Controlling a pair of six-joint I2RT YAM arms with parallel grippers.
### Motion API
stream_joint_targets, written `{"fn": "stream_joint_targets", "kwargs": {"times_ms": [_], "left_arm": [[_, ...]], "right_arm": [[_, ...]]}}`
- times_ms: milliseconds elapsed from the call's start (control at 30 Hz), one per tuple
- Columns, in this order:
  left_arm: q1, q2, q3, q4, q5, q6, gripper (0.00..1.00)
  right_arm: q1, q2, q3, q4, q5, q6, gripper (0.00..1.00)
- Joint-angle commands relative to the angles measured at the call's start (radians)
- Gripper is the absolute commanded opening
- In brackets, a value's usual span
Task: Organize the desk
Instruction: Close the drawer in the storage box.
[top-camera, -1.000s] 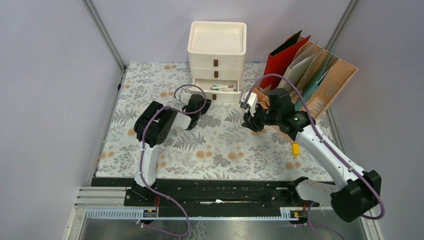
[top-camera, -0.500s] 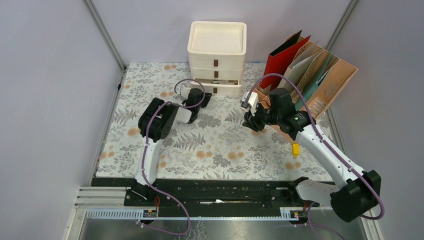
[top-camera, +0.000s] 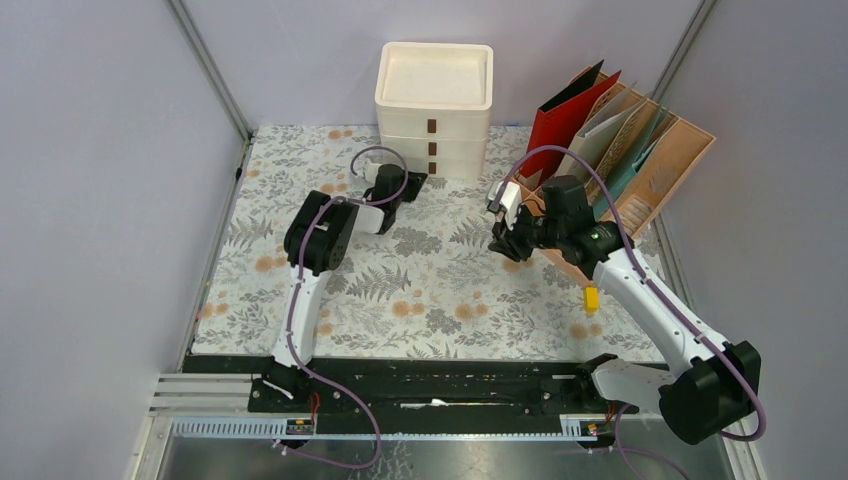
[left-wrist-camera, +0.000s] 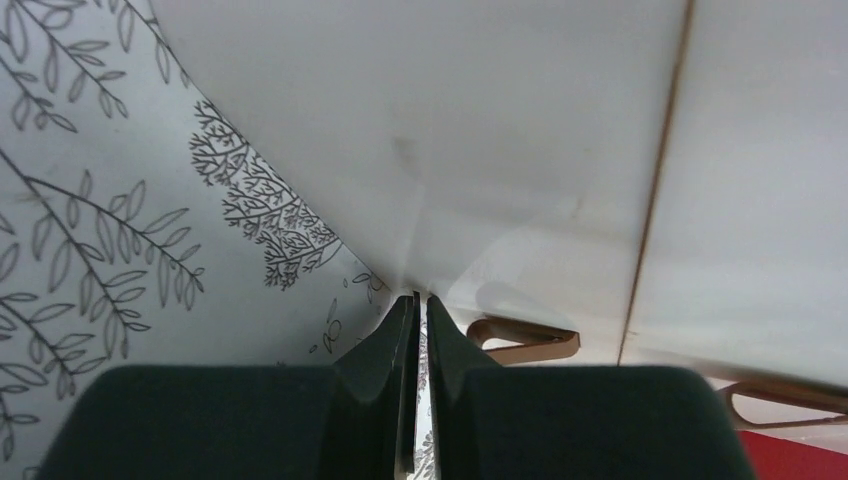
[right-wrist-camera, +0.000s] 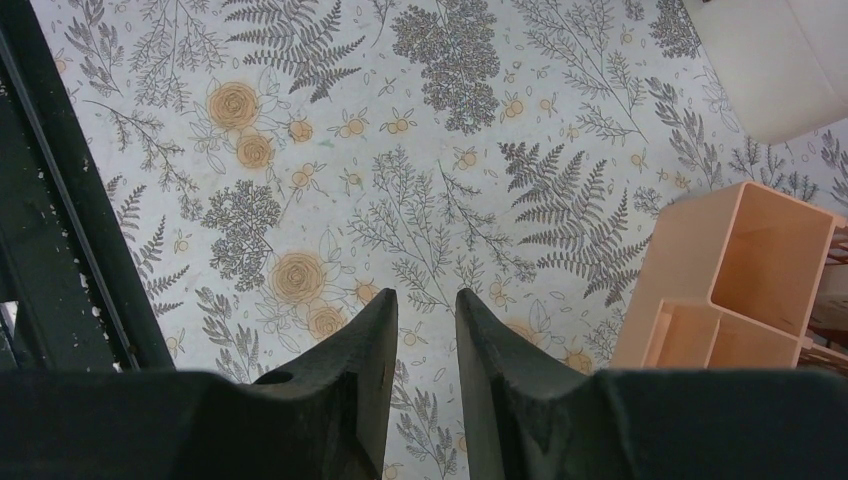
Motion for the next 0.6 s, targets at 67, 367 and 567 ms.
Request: {"fn": "stream_joint_targets", "kwargs": {"times_ms": [67, 367, 567], "left_arm": [[0.027, 0.006, 0.025, 0.084, 0.051, 0.002, 0.15], [0.041, -0.184, -0.197, 0.177, 0.13, 0.143, 0.22], [0.057, -0.459, -0.478, 0.22, 0.251, 0.333, 0.28]], "right_arm": [[-0.02, -0.003, -0.008, 0.035, -0.046, 0.001, 0.35], [-0.06, -0.02, -0.016, 0.034, -0.099, -0.01, 0.35], [-0.095, -0.037, 0.003, -0.003, -0.156, -0.028, 0.34]]}}
